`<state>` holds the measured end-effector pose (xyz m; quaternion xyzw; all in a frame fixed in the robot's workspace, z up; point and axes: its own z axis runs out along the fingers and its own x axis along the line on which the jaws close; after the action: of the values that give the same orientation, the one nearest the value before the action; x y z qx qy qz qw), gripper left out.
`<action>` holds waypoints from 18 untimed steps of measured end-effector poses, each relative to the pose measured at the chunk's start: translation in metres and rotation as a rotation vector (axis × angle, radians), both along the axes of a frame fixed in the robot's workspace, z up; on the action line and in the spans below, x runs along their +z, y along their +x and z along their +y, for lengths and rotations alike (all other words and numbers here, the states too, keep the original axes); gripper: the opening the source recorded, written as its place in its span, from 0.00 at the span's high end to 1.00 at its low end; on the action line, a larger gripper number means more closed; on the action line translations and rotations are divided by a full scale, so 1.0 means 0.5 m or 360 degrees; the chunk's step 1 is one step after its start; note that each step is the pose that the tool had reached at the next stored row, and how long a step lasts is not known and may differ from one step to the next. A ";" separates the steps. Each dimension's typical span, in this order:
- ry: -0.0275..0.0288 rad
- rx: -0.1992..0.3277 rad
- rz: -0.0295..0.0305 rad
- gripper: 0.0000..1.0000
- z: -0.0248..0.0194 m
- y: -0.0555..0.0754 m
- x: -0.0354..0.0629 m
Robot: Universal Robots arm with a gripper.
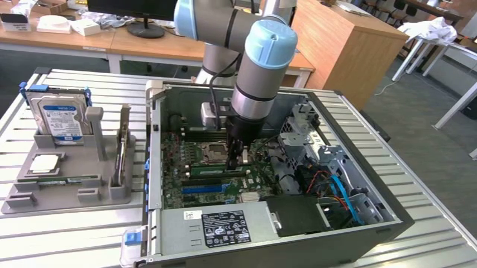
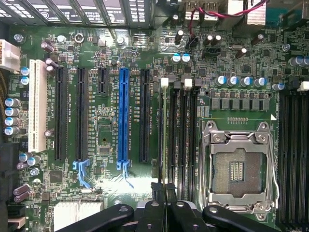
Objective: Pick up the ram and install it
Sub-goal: 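Pick up the ram and move it above insertion slot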
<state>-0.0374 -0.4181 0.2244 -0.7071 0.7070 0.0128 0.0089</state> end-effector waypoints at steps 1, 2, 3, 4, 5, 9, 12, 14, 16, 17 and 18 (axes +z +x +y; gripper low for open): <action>0.00001 0.0000 -0.00001 0.89 0.0000 0.000 -0.001; 0.00000 0.0000 0.00000 0.89 -0.0001 0.000 -0.001; -0.00001 0.0000 0.00000 0.89 -0.0001 0.000 -0.001; -0.00001 0.0000 0.00000 0.89 -0.0001 0.000 -0.001; -0.00001 0.0000 0.00000 0.89 0.0000 0.000 -0.001; 0.00004 0.0000 -0.00003 0.88 0.0001 0.000 -0.001; 0.00003 0.0000 -0.00002 0.75 0.0001 0.000 -0.001; 0.00002 0.0000 -0.00002 0.75 0.0001 0.000 -0.001; 0.00001 0.0000 -0.00001 0.75 0.0000 0.000 -0.001; 0.00002 0.0000 -0.00001 0.75 0.0001 0.000 -0.001; 0.00002 0.0000 -0.00002 0.75 0.0001 0.000 -0.001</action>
<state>-0.0374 -0.4180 0.2238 -0.7071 0.7070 0.0128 0.0090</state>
